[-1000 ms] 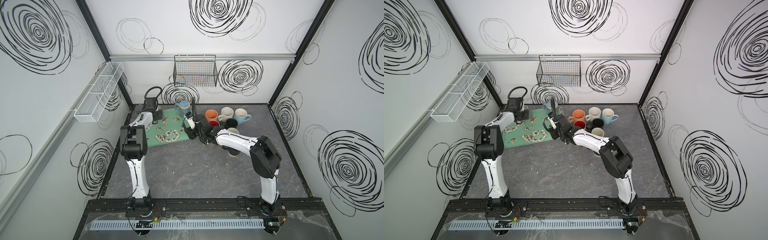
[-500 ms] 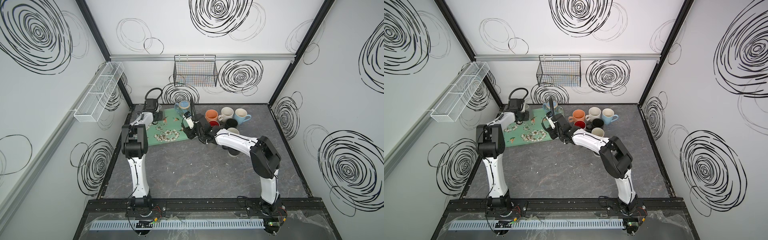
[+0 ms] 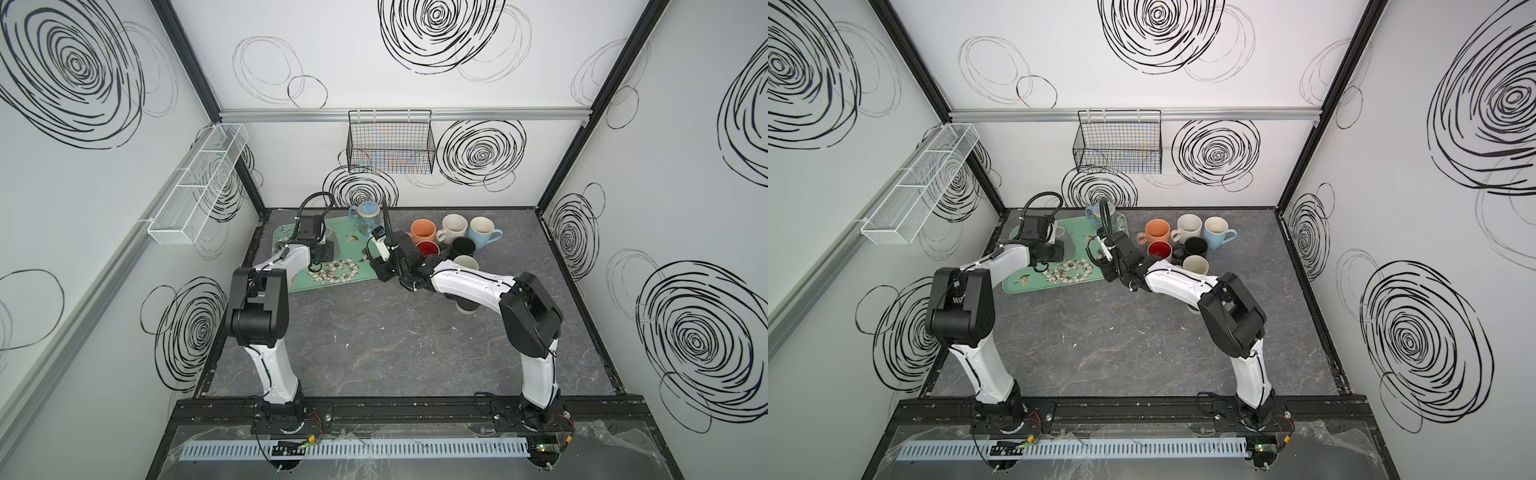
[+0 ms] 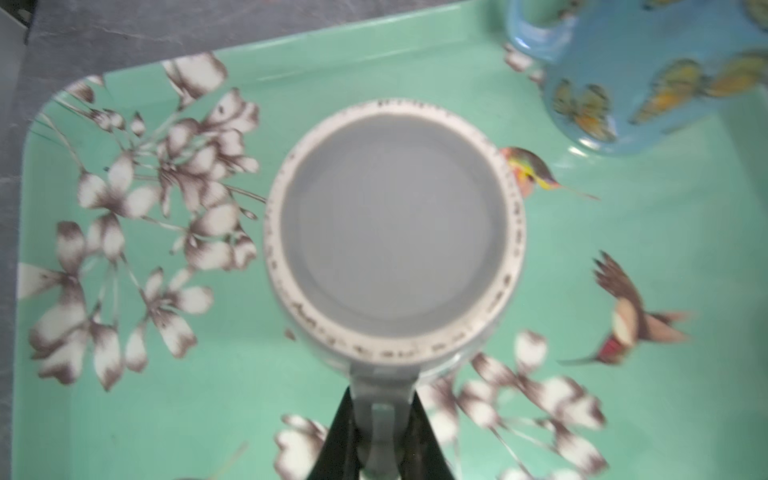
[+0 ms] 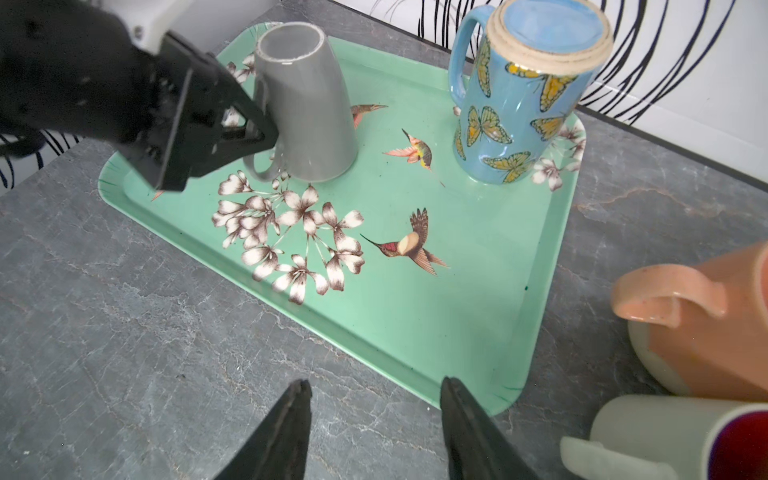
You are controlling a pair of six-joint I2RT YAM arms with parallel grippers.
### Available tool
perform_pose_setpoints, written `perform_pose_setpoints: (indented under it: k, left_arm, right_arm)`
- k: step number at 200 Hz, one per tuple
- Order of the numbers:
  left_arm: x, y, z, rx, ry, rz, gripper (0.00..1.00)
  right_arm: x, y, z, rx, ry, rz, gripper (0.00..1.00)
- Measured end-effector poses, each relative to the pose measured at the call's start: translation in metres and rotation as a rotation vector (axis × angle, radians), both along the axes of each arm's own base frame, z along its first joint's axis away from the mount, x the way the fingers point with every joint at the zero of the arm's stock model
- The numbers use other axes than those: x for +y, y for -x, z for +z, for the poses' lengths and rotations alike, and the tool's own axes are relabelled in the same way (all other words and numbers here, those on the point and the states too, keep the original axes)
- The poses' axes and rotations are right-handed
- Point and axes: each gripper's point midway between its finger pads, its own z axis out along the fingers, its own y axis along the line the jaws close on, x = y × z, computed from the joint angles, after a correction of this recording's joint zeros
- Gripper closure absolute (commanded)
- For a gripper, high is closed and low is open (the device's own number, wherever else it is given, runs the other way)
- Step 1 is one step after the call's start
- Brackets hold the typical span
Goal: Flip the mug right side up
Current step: 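Grasp the upside-down grey mug's handle with the left gripper, then lift the grey mug with the left gripper while the right approaches it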
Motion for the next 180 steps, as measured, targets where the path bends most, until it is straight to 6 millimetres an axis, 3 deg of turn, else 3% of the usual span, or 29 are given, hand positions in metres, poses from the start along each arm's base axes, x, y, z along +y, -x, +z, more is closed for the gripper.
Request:
perform_pose_setpoints:
  k: [28, 70, 95, 110, 136, 180]
  left_arm:
    - [-0.034, 0.017, 0.018, -0.055, 0.092, -0.048, 1.0]
    - [-0.046, 0.032, 0.035, -0.137, 0.26, -0.03, 1.0]
    - [-0.056, 0.042, 0.06, -0.208, 0.39, -0.049, 1.0]
    - [-0.064, 0.045, 0.089, -0.273, 0.453, -0.079, 1.0]
    - [-0.074, 0.052, 0.157, -0.439, 0.54, -0.152, 1.0]
    - [-0.08, 0.08, 0.267, -0.734, 0.677, -0.247, 1.0]
  right_arm:
    - [-0.006, 0.001, 0.005, 0.035, -0.055, -0.029, 0.46]
    - [-0.03, -0.002, 0.031, 0.115, -0.231, -0.102, 0.48]
    - [-0.05, -0.008, 0.042, 0.176, -0.349, -0.131, 0.5]
    - [-0.06, -0.011, 0.047, 0.199, -0.399, -0.134, 0.5]
    - [-0.063, -0.001, 0.067, 0.197, -0.454, -0.079, 0.49]
    - [-0.056, 0.033, 0.168, 0.025, -0.613, 0.129, 0.47]
